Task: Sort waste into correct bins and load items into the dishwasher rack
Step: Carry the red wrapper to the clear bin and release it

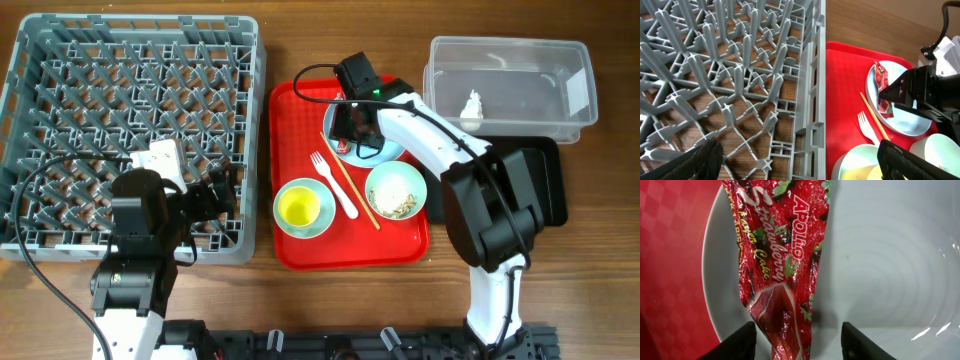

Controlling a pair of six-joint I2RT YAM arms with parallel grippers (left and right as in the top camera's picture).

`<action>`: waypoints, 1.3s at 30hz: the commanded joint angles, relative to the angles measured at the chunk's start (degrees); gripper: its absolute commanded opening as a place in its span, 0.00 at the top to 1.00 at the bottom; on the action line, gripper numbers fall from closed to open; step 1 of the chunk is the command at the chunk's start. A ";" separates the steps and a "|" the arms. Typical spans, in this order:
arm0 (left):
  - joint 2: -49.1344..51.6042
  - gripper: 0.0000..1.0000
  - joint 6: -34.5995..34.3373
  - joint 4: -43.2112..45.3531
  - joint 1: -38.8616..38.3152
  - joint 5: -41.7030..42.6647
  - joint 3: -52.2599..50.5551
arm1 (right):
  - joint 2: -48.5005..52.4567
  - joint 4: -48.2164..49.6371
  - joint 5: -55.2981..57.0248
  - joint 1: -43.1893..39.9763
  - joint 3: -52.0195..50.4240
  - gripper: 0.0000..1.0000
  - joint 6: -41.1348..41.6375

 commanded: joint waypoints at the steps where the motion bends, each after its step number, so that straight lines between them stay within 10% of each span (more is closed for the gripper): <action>1: 0.17 0.00 -0.48 0.02 0.31 0.68 1.11 | 1.55 0.09 0.33 0.74 -0.09 0.59 0.46; 20: 0.17 0.00 -0.48 0.02 0.31 0.68 1.11 | 1.60 -0.57 0.35 1.18 -1.25 0.64 1.92; 31: 0.17 0.00 -0.48 0.02 0.31 0.68 1.11 | 1.60 -0.94 0.15 2.27 -1.68 0.94 1.86; 39: 0.15 0.00 -0.48 0.02 0.31 0.70 1.11 | 0.76 -1.46 0.15 2.45 -2.25 0.96 1.88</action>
